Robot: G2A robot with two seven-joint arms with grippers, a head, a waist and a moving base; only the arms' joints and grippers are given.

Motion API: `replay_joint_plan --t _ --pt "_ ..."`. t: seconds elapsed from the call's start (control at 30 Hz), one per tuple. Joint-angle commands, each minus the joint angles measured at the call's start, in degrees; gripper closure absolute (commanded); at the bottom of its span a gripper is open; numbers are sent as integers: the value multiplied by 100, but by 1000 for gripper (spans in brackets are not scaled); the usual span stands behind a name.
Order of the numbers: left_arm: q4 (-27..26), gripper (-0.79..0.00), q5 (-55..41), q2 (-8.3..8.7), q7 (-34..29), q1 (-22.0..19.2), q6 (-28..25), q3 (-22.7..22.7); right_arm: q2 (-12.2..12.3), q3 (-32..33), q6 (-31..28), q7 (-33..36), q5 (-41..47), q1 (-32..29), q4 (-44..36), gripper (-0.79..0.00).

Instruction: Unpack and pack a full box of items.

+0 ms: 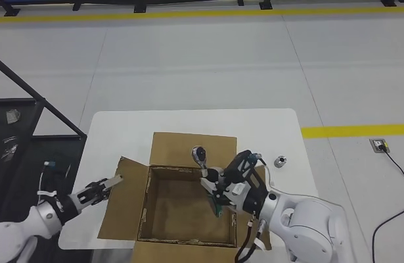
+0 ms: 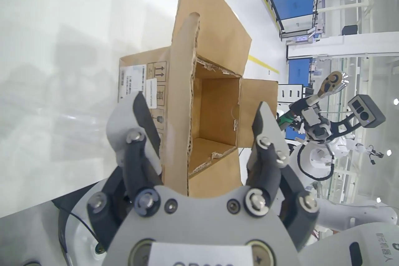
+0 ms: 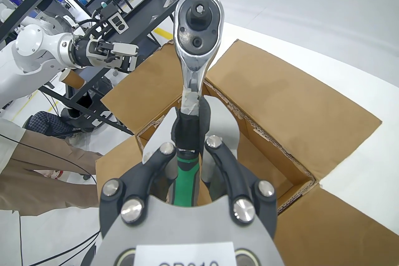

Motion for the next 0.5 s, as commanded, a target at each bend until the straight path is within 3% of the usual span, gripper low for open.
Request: replay_joint_plan --t 0.0,0.07,0.27,0.33,0.47 --pt "35 -332 138 -7 -21 -141 49 159 24 28 10 -26 10 -59 -48 0" --pt "94 -256 212 -18 -51 -265 51 302 48 51 19 -53 15 -105 -94 0" --pt "276 -194 275 -66 73 -576 127 566 111 64 82 -109 24 -167 -156 0" --pt "341 0 307 -83 174 -654 157 604 130 60 102 -122 29 -172 -167 0" --pt "451 0 262 -117 278 -776 202 660 171 71 162 -138 23 -204 -237 0"
